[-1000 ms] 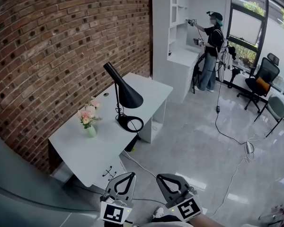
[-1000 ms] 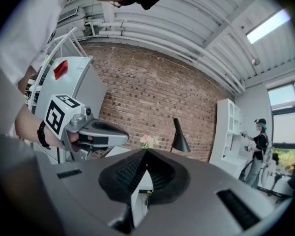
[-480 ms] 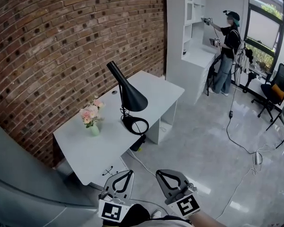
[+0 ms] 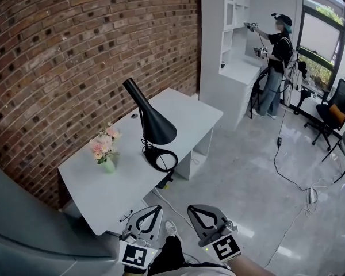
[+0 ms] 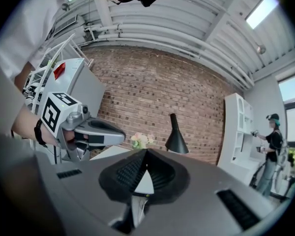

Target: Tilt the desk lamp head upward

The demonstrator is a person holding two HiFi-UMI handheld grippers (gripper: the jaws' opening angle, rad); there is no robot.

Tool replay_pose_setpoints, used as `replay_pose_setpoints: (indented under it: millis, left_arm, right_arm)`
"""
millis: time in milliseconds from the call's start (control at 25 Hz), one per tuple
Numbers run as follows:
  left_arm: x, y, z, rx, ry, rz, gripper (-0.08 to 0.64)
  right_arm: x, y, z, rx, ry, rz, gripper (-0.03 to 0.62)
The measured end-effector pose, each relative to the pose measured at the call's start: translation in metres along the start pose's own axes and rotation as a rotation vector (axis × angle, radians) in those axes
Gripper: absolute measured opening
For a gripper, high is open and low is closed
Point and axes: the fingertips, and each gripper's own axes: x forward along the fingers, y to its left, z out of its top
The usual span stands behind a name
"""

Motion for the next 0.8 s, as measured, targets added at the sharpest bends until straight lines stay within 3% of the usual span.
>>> replay_pose_setpoints:
  millis: [120,440,800]
  left_arm:
    - [0.027,0.016,-0.013,-0.021,-0.003,-0.011,0.008]
    - [0.098,0.068,-0.03,0.025,-0.002,-0.034,0.008]
    - [0.127,0.116,-0.06,-0.003,0.061,-0.016,0.008]
  right_arm:
    - [0.022,-0.012,-0.006,-0.029,0.021,0.011,0.017]
    - [0.095,-0.051,-0.026,-0.07,0.052,0.037,0.017]
    - [0.169,-0.091,-0.046,-0.029,0.059,0.043,0.017]
